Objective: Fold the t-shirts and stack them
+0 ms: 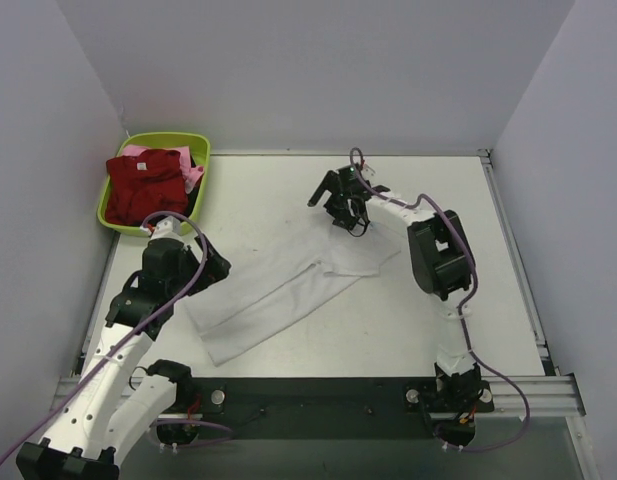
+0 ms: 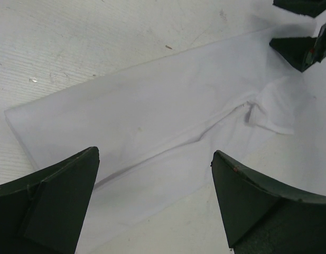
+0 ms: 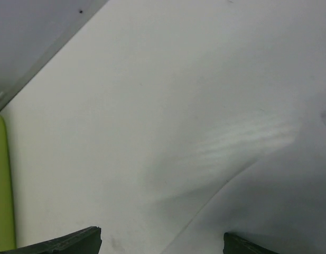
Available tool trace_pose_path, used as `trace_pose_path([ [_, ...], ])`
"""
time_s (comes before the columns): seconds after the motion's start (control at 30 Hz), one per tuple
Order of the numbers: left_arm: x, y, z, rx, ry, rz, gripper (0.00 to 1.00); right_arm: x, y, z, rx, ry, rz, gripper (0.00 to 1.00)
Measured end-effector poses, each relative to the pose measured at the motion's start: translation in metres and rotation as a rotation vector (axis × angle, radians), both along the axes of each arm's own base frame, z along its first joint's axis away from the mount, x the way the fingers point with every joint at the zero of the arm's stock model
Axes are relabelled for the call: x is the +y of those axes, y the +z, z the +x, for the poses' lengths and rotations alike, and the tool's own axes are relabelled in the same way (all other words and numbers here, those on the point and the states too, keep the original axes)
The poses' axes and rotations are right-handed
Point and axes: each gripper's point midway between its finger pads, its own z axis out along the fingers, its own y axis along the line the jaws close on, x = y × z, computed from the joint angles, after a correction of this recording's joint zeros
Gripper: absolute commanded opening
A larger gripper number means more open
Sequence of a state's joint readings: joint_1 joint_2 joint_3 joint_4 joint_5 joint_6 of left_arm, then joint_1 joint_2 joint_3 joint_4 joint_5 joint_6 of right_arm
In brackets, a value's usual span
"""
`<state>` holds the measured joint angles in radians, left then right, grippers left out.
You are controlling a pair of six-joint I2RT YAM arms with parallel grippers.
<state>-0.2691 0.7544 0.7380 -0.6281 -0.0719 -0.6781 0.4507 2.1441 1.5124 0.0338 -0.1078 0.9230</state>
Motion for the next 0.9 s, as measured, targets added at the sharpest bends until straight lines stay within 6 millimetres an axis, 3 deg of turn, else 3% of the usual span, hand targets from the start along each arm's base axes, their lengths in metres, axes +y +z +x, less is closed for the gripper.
trace_pose_path([
  [0.13,0.001,-0.001,0.000,0.008,-0.004,0.002,0.97,0.042,0.010,0.060,-0.025,0.078,0.111,1.00],
  [0.27,-0.001,-0.002,-0.001,0.013,-0.014,-0.009,0.98,0.064,0.012,0.097,-0.053,0.118,0.205,1.00],
  [0.43,-0.013,-0.001,0.000,0.001,-0.065,-0.053,0.97,0.067,0.014,0.110,-0.081,0.123,0.311,1.00],
  [0.57,-0.022,-0.014,0.007,0.028,-0.097,-0.072,0.97,0.039,0.022,0.100,-0.111,0.104,0.305,1.00],
  [0.63,-0.024,-0.028,0.011,0.049,-0.099,-0.072,0.97,0.019,0.043,0.092,-0.145,0.100,0.293,1.00],
  [0.73,-0.025,-0.053,0.012,0.096,-0.095,-0.067,0.97,-0.006,0.097,0.076,-0.232,0.104,0.276,1.00],
  [0.8,-0.025,-0.071,0.011,0.133,-0.085,-0.062,0.97,-0.028,0.154,0.056,-0.338,0.108,0.264,1.00],
  [0.9,-0.025,-0.095,0.008,0.188,-0.069,-0.052,0.97,-0.044,0.231,0.016,-0.493,0.140,0.255,1.00],
])
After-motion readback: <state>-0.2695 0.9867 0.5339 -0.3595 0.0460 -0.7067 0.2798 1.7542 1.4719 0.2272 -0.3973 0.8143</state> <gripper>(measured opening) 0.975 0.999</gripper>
